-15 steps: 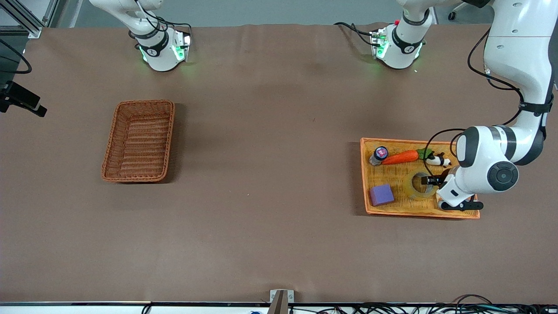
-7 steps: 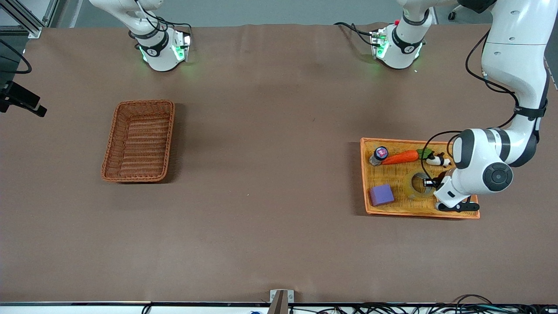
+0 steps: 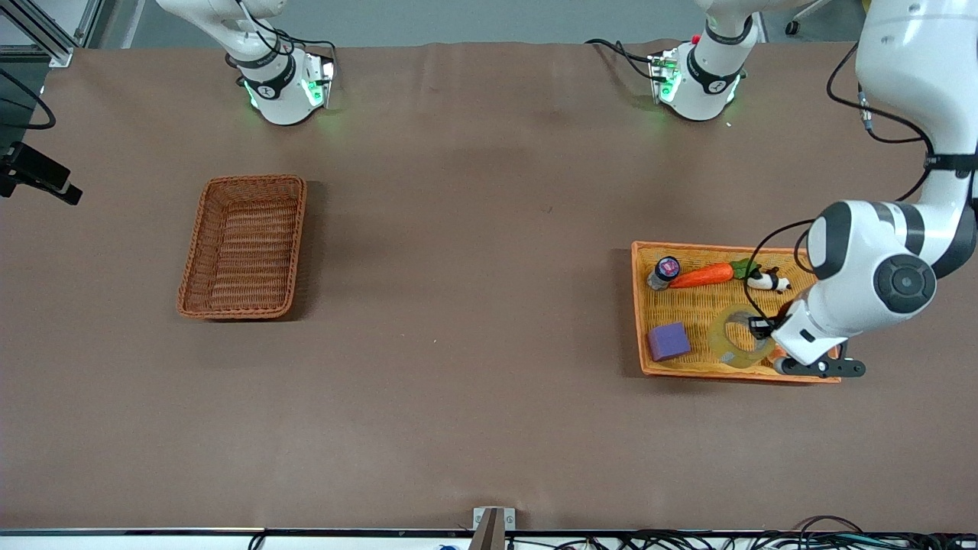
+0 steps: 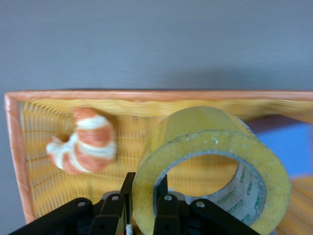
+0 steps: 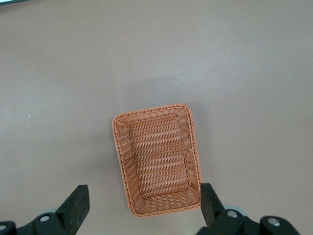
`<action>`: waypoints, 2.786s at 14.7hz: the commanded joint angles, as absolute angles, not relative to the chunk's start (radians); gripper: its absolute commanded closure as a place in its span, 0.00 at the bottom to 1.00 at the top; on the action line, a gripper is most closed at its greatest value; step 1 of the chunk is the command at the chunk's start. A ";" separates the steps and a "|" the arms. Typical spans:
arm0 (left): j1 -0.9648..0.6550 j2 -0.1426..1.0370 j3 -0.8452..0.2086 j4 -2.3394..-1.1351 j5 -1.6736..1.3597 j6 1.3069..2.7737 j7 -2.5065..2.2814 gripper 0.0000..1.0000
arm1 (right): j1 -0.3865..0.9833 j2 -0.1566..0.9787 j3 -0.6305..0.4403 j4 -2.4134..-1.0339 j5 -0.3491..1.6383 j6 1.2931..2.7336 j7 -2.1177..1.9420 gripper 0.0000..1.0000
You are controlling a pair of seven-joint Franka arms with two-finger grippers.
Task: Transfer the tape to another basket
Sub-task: 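Lower the left gripper and grasp the tape roll's rim, then lift the tape roll and set it on the table mid-way, then withdraw the left gripper while the right gripper reaches toward the tape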
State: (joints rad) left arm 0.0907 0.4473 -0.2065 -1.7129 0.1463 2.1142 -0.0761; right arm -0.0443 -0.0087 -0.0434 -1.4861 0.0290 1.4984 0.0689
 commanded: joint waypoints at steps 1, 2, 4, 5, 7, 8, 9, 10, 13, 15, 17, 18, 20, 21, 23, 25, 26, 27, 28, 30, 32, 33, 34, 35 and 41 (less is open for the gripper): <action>0.080 0.417 -0.316 -1.671 0.161 2.034 -0.087 1.00 | -0.064 -0.008 -0.034 -1.486 0.048 1.499 0.060 0.00; 0.068 0.422 -0.352 -1.652 0.160 2.010 -0.104 1.00 | -0.064 -0.008 -0.034 -1.486 0.048 1.499 0.060 0.00; 0.005 0.445 -0.390 -1.634 0.160 2.003 -0.226 1.00 | -0.064 -0.008 -0.034 -1.486 0.048 1.499 0.060 0.00; -0.044 0.465 -0.397 -1.612 0.163 2.003 -0.292 0.99 | -0.063 -0.008 -0.034 -1.486 0.048 1.499 0.060 0.00; -0.182 0.533 -0.399 -1.550 0.163 2.003 -0.403 0.99 | -0.063 -0.008 -0.034 -1.488 0.048 1.499 0.060 0.00; -0.243 0.584 -0.397 -1.504 0.163 2.005 -0.482 0.99 | -0.063 -0.008 -0.034 -1.488 0.048 1.499 0.060 0.00; -0.297 0.638 -0.394 -1.449 0.169 2.003 -0.565 0.99 | -0.063 -0.008 -0.034 -1.488 0.048 1.499 0.060 0.00; -0.357 0.681 -0.391 -1.421 0.172 2.005 -0.639 0.99 | -0.063 -0.008 -0.034 -1.488 0.048 1.499 0.060 0.00; -0.463 0.773 -0.388 -1.401 0.169 2.074 -0.751 0.99 | -0.063 -0.008 -0.034 -1.488 0.048 1.499 0.060 0.00; -0.518 0.804 -0.376 -1.394 0.169 2.101 -0.820 0.99 | -0.063 -0.008 -0.034 -1.489 0.048 1.500 0.060 0.00; -0.558 0.819 -0.353 -1.394 0.169 2.117 -0.833 0.95 | -0.063 -0.008 -0.034 -1.489 0.048 1.502 0.060 0.00; -0.577 0.828 -0.339 -1.390 0.169 2.121 -0.844 0.84 | -0.064 -0.008 -0.034 -1.489 0.048 1.503 0.060 0.00; -0.623 0.870 -0.319 -1.352 0.169 2.163 -0.883 0.80 | -0.064 -0.008 -0.034 -1.488 0.048 1.503 0.060 0.00; -0.643 0.885 -0.305 -1.333 0.169 2.178 -0.900 0.76 | -0.063 -0.008 -0.034 -1.488 0.048 1.503 0.060 0.00; -0.652 0.884 -0.287 -1.325 0.170 2.198 -0.922 0.06 | -0.063 -0.008 -0.034 -1.489 0.048 1.503 0.060 0.00; -0.634 0.850 -0.284 -1.327 0.172 2.177 -0.919 0.00 | -0.064 -0.008 -0.034 -1.488 0.048 1.503 0.060 0.00; -0.621 0.810 -0.272 -1.328 0.172 2.149 -0.914 0.00 | -0.064 -0.008 -0.034 -1.488 0.048 1.503 0.060 0.00; -0.582 0.751 -0.252 -1.335 0.175 2.082 -0.905 0.00 | -0.064 -0.008 -0.034 -1.488 0.048 1.503 0.060 0.00; -0.527 0.686 -0.252 -1.335 0.175 2.009 -0.881 0.00 | -0.064 -0.008 -0.034 -1.488 0.048 1.503 0.060 0.00; -0.436 0.554 -0.250 -1.335 0.175 1.883 -0.777 0.00 | -0.064 -0.008 -0.034 -1.488 0.048 1.503 0.060 0.00; -0.318 0.447 -0.253 -1.336 0.173 1.795 -0.674 0.00 | -0.064 -0.008 -0.034 -1.488 0.049 1.503 0.060 0.00; -0.270 0.405 -0.256 -1.336 0.173 1.743 -0.620 0.00 | -0.063 -0.008 -0.034 -1.488 0.049 1.505 0.060 0.00; -0.229 0.356 -0.255 -1.335 0.173 1.697 -0.573 0.00 | -0.055 -0.006 -0.032 -1.488 0.051 1.508 0.064 0.00; -0.183 0.315 -0.255 -1.336 0.170 1.656 -0.528 0.00 | -0.045 0.009 -0.026 -1.489 0.066 1.517 0.071 0.00; 0.001 0.184 -0.251 -1.328 0.155 1.514 -0.420 0.00 | 0.298 0.099 -0.023 -1.618 0.092 1.734 0.349 0.00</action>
State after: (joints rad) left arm -0.0611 0.2145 -0.2422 -1.2948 0.1583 1.5510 -0.4489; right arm 0.1890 0.0783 -0.0164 -1.5454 0.0951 1.6495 0.2566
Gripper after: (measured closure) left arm 0.000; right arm 0.000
